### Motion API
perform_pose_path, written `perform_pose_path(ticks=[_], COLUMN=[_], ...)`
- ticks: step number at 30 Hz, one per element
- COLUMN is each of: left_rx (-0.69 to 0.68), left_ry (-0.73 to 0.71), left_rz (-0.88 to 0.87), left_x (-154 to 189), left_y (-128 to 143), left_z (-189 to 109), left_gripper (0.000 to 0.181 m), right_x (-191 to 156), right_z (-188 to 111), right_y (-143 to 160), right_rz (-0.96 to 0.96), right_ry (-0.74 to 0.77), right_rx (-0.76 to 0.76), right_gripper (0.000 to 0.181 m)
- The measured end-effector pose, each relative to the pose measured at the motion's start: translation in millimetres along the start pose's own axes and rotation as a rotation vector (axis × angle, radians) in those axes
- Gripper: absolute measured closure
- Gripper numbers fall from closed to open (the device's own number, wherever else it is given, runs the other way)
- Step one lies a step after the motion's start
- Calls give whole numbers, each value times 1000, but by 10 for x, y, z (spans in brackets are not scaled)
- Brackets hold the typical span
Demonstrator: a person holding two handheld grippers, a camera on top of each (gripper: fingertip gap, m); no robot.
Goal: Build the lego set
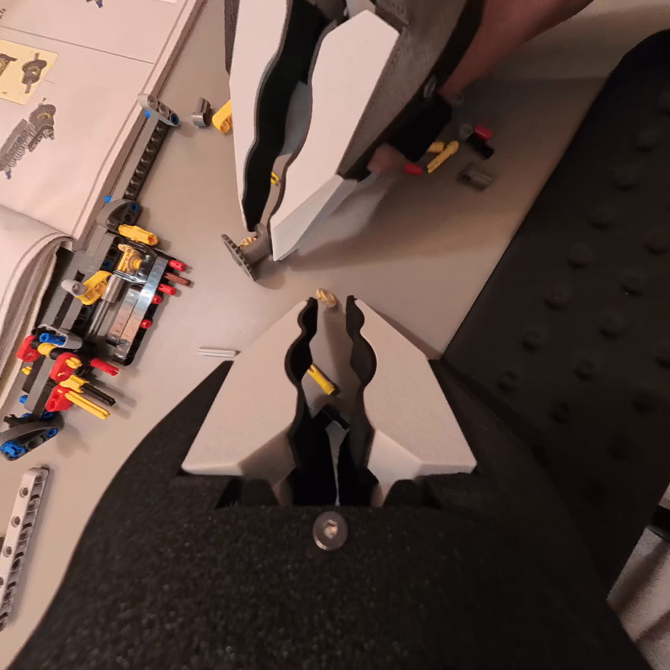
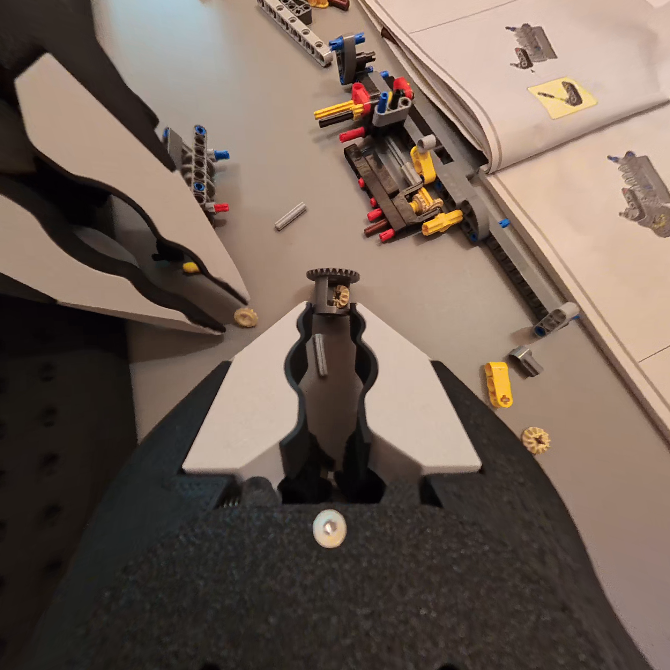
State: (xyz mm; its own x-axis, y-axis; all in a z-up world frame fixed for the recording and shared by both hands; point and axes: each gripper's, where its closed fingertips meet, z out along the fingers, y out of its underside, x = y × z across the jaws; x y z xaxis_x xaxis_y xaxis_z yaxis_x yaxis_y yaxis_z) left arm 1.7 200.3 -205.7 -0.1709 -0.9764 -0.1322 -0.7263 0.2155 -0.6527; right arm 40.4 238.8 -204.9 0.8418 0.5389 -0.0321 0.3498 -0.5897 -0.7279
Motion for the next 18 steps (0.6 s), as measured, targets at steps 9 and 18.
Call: perform_pose_path(ticks=[9,18], left_rx=[93,156], left_ry=[-80,326], left_rz=[471,670], left_x=[-632,-444], left_y=[-157,-226], left_z=[-222,141], left_gripper=[148,127], right_x=[-8,-59], right_z=[-32,-36], right_y=[43,48], right_rz=[190,197], right_ry=[-145,-230], right_rx=[-28,-41], right_gripper=[162,162])
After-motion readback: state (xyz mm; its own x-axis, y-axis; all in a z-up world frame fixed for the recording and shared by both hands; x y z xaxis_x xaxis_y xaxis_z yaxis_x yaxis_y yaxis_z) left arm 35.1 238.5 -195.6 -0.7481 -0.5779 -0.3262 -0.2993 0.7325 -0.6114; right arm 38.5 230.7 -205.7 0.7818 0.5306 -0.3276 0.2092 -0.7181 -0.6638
